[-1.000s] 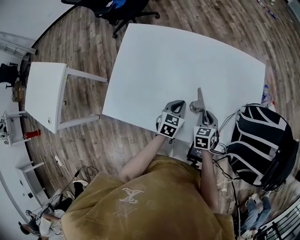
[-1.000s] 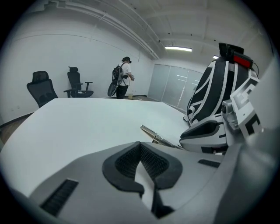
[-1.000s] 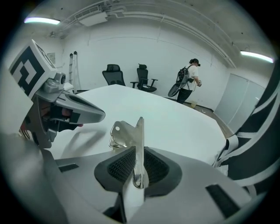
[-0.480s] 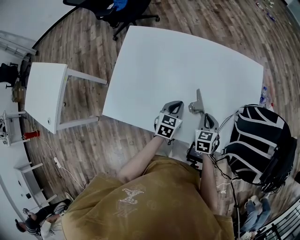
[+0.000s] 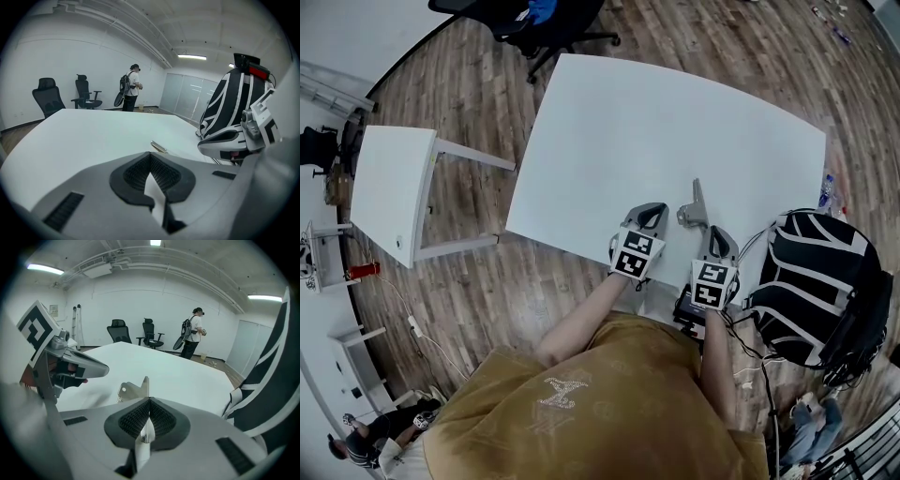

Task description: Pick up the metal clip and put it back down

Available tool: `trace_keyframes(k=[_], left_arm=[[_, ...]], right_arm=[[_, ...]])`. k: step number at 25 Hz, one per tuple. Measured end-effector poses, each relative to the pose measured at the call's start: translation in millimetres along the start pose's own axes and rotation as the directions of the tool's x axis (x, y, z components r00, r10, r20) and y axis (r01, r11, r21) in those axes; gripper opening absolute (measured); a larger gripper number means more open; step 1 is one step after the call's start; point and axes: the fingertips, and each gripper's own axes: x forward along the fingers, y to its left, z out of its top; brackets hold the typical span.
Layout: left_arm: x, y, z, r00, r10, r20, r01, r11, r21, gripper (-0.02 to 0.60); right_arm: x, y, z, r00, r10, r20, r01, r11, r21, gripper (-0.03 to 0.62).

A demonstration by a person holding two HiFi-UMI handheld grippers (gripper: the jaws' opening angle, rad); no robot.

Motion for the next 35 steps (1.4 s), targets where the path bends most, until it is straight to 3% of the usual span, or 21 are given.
trace_keyframes(k=[6,11,20,23,31,35], left_arm=[[-7.0,-5.8,16.6,0.998,-0.016,0.055,0.016,1.0,0.009,0.006],[-25.5,-7.4,51.0,0.986,-0.021,0.166,0.016,0.999,0.03,0.006],[-62.1,-13.5,109.2,0.934,-0.012,0.356,-0.013,0.998,0.068,0.006],[-72.7,-16.2,121.4,0.922,-0.01,0.387,-0.019,0.997,0.071,0.006],[-105.1,-25.5,156.0,0.883,-0.014,0.468,-0.025,0.997,0.076,0.006],[-112.0,-20.1,163.3,0.877,0.009,0.481,-0.051,0.996,0.076,0.006]], right_arm=[[-19.5,-5.2,31.0,0.995,0.005,0.101,-0.008,0.999,0.033,0.009],[-52.0,-19.0,80.8,0.963,-0.025,0.268,0.005,0.997,0.077,0.009],[-81.8,-36.5,113.2,0.918,-0.065,0.391,0.023,0.993,0.112,0.008],[-91.7,-35.3,119.5,0.908,-0.071,0.413,0.029,0.994,0.106,0.008],[-122.3,-44.9,150.3,0.845,-0.104,0.525,0.044,0.991,0.126,0.008],[-134.5,-47.7,159.1,0.821,-0.115,0.56,0.045,0.989,0.138,0.008]])
